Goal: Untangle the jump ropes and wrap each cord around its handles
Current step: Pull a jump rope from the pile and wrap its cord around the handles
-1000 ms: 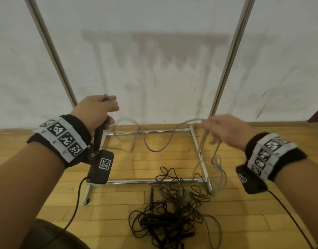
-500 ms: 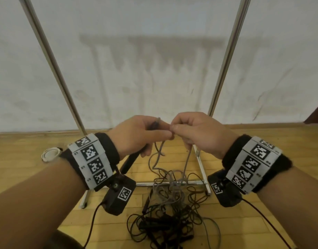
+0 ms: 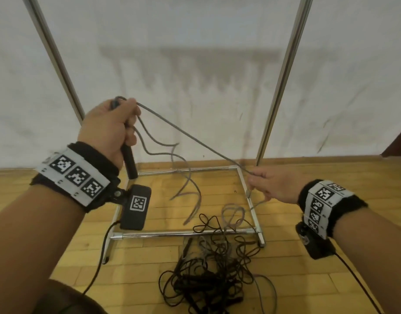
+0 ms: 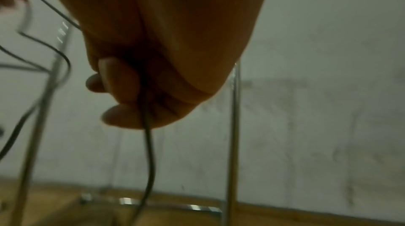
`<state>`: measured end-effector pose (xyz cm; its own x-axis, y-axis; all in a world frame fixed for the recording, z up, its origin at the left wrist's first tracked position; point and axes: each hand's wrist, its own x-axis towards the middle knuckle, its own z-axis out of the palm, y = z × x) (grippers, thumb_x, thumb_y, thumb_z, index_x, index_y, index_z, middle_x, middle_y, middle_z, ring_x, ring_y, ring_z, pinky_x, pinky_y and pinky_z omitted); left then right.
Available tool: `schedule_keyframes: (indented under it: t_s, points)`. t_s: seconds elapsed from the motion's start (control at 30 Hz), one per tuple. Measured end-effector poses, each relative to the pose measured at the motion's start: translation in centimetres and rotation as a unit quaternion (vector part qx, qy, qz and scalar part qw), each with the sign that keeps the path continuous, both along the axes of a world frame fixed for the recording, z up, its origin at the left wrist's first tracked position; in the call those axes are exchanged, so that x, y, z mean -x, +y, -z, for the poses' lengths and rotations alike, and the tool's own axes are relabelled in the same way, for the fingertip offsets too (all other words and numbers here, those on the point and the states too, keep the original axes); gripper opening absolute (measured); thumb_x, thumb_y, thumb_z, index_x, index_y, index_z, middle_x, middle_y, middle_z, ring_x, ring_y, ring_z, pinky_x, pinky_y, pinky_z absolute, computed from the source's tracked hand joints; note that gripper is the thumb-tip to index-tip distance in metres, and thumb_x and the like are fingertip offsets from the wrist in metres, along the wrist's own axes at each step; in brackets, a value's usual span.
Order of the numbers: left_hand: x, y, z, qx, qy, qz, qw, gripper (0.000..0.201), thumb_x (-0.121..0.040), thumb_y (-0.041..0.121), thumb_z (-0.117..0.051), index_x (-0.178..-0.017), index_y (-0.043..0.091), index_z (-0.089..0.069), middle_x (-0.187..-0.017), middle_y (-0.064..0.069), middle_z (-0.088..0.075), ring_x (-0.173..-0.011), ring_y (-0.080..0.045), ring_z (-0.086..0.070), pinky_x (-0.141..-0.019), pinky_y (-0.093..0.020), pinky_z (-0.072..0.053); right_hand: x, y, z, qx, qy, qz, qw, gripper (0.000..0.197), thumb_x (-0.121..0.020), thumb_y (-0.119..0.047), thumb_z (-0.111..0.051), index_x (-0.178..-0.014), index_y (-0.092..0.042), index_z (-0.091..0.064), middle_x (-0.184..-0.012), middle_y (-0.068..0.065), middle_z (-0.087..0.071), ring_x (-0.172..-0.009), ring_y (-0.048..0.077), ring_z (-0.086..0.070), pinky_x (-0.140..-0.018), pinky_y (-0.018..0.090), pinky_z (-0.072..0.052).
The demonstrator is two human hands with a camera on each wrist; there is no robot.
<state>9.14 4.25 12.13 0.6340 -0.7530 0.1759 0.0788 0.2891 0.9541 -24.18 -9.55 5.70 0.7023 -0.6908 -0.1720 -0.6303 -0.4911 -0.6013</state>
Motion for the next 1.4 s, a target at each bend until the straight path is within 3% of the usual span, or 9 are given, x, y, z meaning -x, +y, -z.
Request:
schedule_keyframes:
  t_s: [0.13, 0.23, 0.33, 0.47, 0.63, 0.83, 0.97, 1.23, 1.4]
  points:
    - [-1.5, 0.3, 0.6, -0.028, -0.014, -0.070, 0.997, 0.020, -0.097, 0.030, -0.070, -0.079, 0.021, -0.073, -0.069, 0.005, -0.061, -0.047, -0.008, -0.041, -0.042, -0.021, -0.037, 2.7, -1.9, 2.8, 0.033, 0.134, 0.031, 0.990, 0.039, -0.108, -0.041, -0.038, -0.083, -0.023, -0.062, -0.055, -0.008, -0.057, -0.046, 0.000, -0.051, -0.053, 0.015, -0.041]
    - [-2.4, 0.6, 1.6, -0.102, -0.056, -0.067, 0.991, 0.021, -0.095, 0.036, -0.071, -0.103, 0.018, -0.076, -0.089, 0.002, -0.080, -0.047, -0.008, -0.050, -0.043, -0.023, -0.044, 2.9, -2.1, 2.7, 0.032, 0.185, 0.039, 0.981, 0.037, -0.108, -0.040, -0.039, -0.086, -0.022, -0.063, -0.054, -0.008, -0.059, -0.049, 0.003, -0.059, -0.054, 0.017, -0.043]
    - [-1.8, 0.6, 2.9, -0.171, -0.148, -0.044, 0.973, 0.024, -0.090, 0.040, -0.074, -0.112, 0.032, -0.079, -0.098, 0.001, -0.081, -0.051, -0.011, -0.058, -0.051, -0.030, -0.050, 0.9, -1.2, 0.5, 0.024, 0.106, 0.039, 0.993, 0.029, -0.104, -0.042, -0.048, -0.086, -0.026, -0.066, -0.068, -0.005, -0.061, -0.055, 0.010, -0.066, -0.060, 0.030, -0.047]
    - [2.2, 0.1, 3.9, -0.169, -0.220, 0.094, 0.956, 0.023, -0.099, 0.033, -0.070, -0.117, 0.045, -0.078, -0.067, 0.009, -0.072, -0.052, -0.014, -0.060, -0.053, -0.030, -0.051, -2.7, 2.3, -3.1, -0.043, -0.048, -0.002, 0.998, 0.017, -0.099, -0.027, -0.059, -0.087, -0.020, -0.068, -0.055, -0.009, -0.050, -0.051, 0.019, -0.054, -0.057, 0.036, -0.045]
    - [6.6, -0.2, 3.4, -0.147, -0.271, 0.150, 0.939, 0.032, -0.100, 0.033, -0.065, -0.129, 0.042, -0.071, -0.057, 0.012, -0.067, -0.047, -0.009, -0.061, -0.049, -0.022, -0.050, -4.9, 5.0, -5.9, -0.145, -0.146, -0.010, 0.978, 0.024, -0.102, -0.011, -0.047, -0.087, -0.011, -0.066, -0.056, -0.003, -0.038, -0.046, 0.012, -0.031, -0.045, 0.027, -0.025]
    - [6.8, 0.2, 2.9, -0.136, -0.184, 0.231, 0.946, 0.030, -0.089, 0.046, -0.068, -0.115, 0.035, -0.079, -0.097, -0.013, -0.080, -0.044, -0.017, -0.051, -0.049, -0.026, -0.044, -4.8, 4.7, -5.8, -0.046, -0.071, 0.015, 0.996, 0.023, -0.101, -0.020, -0.051, -0.089, -0.014, -0.070, -0.055, -0.009, -0.045, -0.045, 0.008, -0.038, -0.046, 0.023, -0.031]
    - [7.7, 0.2, 3.5, -0.161, -0.267, 0.292, 0.904, 0.035, -0.078, 0.063, -0.072, -0.099, 0.035, -0.080, -0.063, -0.001, -0.070, -0.043, -0.013, -0.052, -0.045, -0.023, -0.042, -5.3, 4.8, -5.5, -0.012, -0.054, -0.028, 0.998, 0.017, -0.095, -0.025, -0.061, -0.086, -0.017, -0.073, -0.049, -0.013, -0.046, -0.045, 0.003, -0.042, -0.045, 0.017, -0.034]
    - [2.5, -1.4, 1.8, -0.089, -0.144, 0.082, 0.982, 0.021, -0.088, 0.041, -0.070, -0.071, 0.029, -0.076, -0.067, 0.005, -0.054, -0.045, -0.008, -0.036, -0.041, -0.022, -0.032, -2.6, 1.5, -3.0, -0.072, -0.118, 0.002, 0.990, 0.034, -0.106, -0.031, -0.050, -0.085, -0.009, -0.065, -0.052, -0.005, -0.040, -0.045, 0.013, -0.034, -0.043, 0.024, -0.030]
    - [-1.8, -1.0, 1.8, -0.070, -0.066, -0.034, 0.995, 0.027, -0.098, 0.031, -0.067, -0.072, 0.023, -0.074, -0.066, 0.004, -0.055, -0.047, -0.007, -0.039, -0.041, -0.021, -0.034, 1.4, -1.2, 1.1, -0.020, 0.060, 0.015, 0.998, 0.041, -0.107, -0.044, -0.040, -0.088, -0.015, -0.062, -0.052, -0.007, -0.052, -0.046, 0.011, -0.047, -0.062, 0.036, -0.048]
